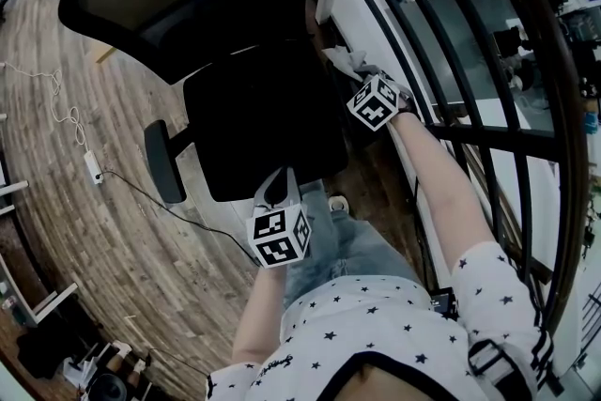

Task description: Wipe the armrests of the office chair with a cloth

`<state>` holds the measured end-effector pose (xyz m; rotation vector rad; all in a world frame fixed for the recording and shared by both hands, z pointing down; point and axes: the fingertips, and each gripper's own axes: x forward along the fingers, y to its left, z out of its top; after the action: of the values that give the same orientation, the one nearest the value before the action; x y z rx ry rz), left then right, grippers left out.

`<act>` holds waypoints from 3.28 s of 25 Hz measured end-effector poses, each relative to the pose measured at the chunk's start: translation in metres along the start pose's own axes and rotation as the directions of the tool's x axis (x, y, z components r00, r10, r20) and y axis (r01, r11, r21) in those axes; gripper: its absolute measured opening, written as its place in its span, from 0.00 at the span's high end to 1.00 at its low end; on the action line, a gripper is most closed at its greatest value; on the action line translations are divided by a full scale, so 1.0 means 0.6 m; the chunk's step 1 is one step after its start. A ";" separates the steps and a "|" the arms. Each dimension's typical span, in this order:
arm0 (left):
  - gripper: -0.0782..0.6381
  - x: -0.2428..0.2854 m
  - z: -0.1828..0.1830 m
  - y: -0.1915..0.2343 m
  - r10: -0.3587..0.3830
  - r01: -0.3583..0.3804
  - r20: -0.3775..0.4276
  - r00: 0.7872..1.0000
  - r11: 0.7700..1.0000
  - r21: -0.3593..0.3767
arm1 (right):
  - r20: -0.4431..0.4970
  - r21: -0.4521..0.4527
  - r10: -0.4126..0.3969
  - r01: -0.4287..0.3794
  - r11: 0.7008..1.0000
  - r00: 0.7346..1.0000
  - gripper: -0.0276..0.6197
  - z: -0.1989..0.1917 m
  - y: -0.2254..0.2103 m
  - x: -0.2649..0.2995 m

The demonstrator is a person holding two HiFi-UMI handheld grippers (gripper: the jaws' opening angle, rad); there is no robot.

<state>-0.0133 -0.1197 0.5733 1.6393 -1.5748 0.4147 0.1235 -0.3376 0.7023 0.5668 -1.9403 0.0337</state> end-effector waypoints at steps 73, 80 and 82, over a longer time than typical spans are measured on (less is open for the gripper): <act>0.88 -0.095 -0.056 -0.077 0.002 -0.004 0.074 0.997 1.000 0.028 | -0.009 -0.044 0.098 -0.098 0.994 0.995 0.91 -0.123 0.177 -0.108; 0.88 -0.104 -0.060 -0.081 0.005 -0.007 0.081 0.997 1.000 0.028 | -0.011 -0.052 0.107 -0.108 0.993 0.994 0.91 -0.130 0.191 -0.116; 0.88 -0.106 -0.062 -0.083 0.004 -0.006 0.082 0.997 1.000 0.028 | -0.011 -0.051 0.112 -0.112 0.992 0.994 0.91 -0.132 0.195 -0.119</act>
<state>0.0338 -0.0550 0.5348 1.6928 -1.6406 0.3786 0.1673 -0.1855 0.7015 0.4228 -1.9574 0.0572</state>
